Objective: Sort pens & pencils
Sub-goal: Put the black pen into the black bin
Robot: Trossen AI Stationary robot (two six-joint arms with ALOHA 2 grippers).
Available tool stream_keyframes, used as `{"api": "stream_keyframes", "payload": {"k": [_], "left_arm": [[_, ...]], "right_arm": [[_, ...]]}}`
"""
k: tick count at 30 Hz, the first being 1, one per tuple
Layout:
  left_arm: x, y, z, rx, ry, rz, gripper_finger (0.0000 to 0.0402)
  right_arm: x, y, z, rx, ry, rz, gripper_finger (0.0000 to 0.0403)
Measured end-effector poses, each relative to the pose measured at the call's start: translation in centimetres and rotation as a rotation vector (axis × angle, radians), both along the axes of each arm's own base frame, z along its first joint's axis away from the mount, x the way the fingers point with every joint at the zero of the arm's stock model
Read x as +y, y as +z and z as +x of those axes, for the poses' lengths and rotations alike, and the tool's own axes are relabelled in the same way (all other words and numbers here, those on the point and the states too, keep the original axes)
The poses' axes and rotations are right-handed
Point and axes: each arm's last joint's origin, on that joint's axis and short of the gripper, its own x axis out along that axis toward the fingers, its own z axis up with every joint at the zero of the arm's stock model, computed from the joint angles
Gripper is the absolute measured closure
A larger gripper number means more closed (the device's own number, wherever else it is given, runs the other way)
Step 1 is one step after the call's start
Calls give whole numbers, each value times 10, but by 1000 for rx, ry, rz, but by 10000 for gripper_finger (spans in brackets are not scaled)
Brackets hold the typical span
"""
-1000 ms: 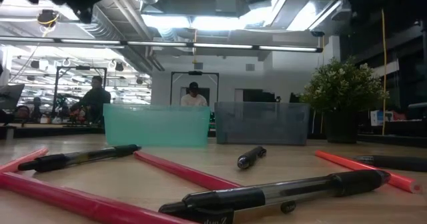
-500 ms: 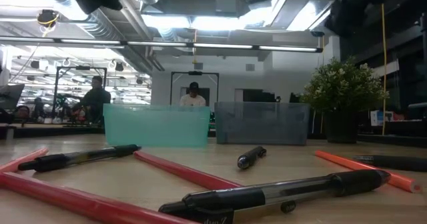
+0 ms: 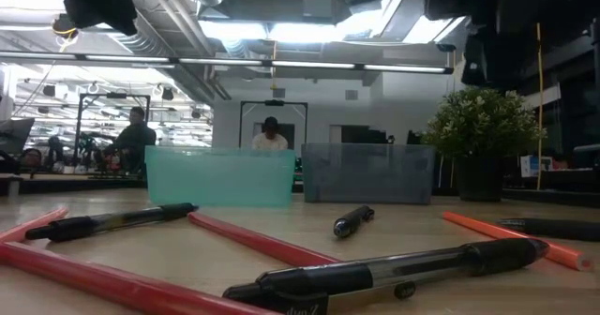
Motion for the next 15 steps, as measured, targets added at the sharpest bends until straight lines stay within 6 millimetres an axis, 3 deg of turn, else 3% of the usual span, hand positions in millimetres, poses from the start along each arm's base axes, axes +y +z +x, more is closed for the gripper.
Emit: {"api": "stream_keyframes", "payload": {"k": [15], "left_arm": [[8, -7, -14, 109, 91, 156, 296]], "right_arm": [[-3, -12, -9, 173, -727, -90, 219]]}}
